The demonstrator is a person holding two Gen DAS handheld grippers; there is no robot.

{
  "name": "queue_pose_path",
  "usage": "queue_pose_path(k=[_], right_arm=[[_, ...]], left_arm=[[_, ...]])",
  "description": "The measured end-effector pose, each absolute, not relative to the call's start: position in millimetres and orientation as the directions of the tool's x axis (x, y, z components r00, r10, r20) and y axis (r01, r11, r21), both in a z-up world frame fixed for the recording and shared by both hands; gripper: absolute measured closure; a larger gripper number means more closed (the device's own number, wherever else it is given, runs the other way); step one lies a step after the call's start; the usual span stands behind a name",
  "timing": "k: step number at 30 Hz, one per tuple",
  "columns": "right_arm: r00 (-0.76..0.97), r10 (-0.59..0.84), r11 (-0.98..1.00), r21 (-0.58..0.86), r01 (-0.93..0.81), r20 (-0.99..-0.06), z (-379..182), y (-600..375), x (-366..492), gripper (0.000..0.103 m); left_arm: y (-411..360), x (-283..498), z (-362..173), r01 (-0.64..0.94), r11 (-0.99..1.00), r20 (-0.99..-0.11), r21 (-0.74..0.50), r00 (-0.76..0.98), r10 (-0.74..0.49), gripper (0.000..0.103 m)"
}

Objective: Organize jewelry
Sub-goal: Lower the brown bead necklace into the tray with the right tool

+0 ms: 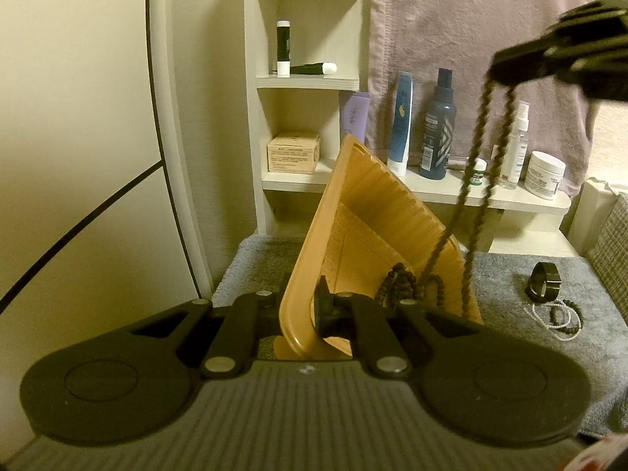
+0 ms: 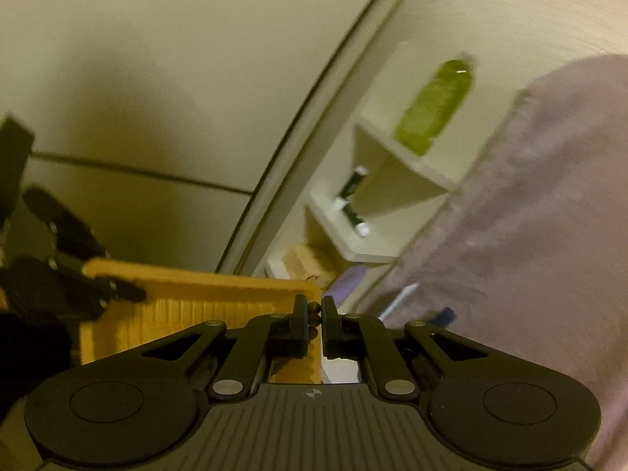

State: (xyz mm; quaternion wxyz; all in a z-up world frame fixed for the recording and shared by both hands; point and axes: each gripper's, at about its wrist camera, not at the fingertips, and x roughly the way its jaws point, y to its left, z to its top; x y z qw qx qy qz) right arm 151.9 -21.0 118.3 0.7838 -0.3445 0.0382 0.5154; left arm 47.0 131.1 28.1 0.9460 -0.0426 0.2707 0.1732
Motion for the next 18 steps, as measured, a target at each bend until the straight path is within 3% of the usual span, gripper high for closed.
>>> queue_pose_path(k=[4,18], right_arm=[[0.457,0.777,0.186,-0.535,-0.824,-0.433,101,-8,158,0.097],[0.333,0.752,0.075,-0.428,-0.901,-0.570,66,11,168,0.097]], left_arm=[[132,48,28,-0.352,0.936,-0.529,0.011,0.792,0.304,0.095],[132,49,29,-0.356,0.934,-0.531,0.005,0.791,0.304,0.095]])
